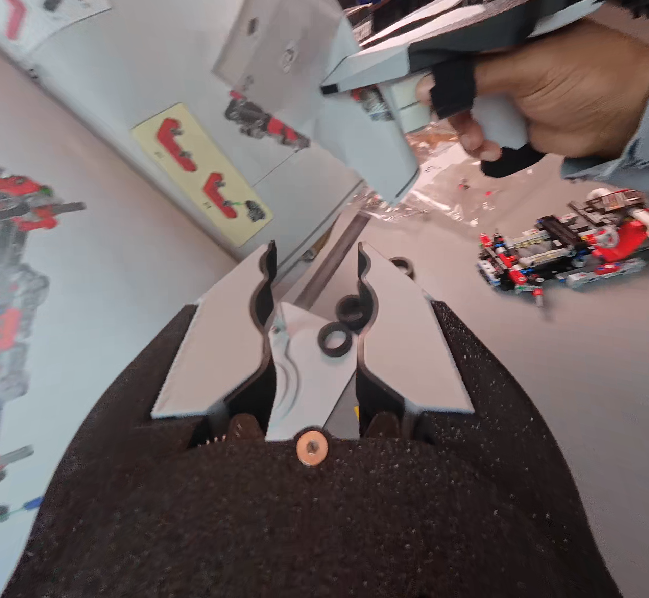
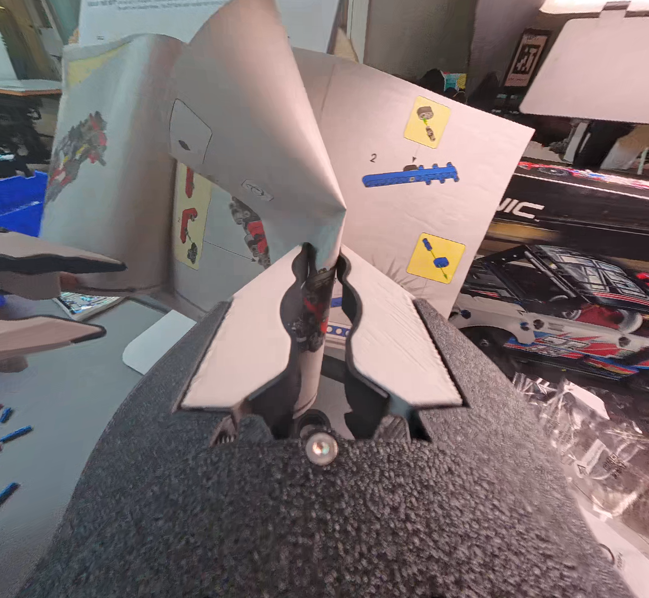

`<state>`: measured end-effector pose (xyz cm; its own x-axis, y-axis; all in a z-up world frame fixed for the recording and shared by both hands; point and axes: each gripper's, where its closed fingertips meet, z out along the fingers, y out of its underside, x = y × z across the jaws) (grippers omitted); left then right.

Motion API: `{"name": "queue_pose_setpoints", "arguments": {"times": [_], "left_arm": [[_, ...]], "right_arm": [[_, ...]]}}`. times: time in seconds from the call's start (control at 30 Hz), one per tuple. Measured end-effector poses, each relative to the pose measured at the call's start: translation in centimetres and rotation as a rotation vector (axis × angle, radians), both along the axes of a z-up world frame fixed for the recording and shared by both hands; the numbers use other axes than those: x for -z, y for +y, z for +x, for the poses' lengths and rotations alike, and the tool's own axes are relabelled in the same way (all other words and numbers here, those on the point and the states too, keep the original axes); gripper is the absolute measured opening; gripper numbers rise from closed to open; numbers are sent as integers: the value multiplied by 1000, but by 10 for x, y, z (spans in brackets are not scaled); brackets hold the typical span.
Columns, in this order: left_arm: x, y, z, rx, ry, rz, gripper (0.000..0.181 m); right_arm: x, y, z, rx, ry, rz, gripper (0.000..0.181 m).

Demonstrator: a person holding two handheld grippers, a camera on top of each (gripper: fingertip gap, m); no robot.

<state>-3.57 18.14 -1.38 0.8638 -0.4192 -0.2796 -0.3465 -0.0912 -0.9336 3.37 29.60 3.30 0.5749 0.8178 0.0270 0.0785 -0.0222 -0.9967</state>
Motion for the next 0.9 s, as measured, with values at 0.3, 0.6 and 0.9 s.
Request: {"name": "queue_pose_setpoints", "arguments": {"times": [0.3, 0.6, 0.9], "left_arm": [[10, 16, -72, -242, 265, 18, 15], [10, 22, -87, -302, 201, 15, 1], [11, 22, -88, -314, 210, 8, 1]], "right_arm": [[34, 76, 69, 280, 184, -185, 26], [18, 7, 52, 61, 262, -74, 67], [102, 33, -9, -231, 135, -495, 123]]}}
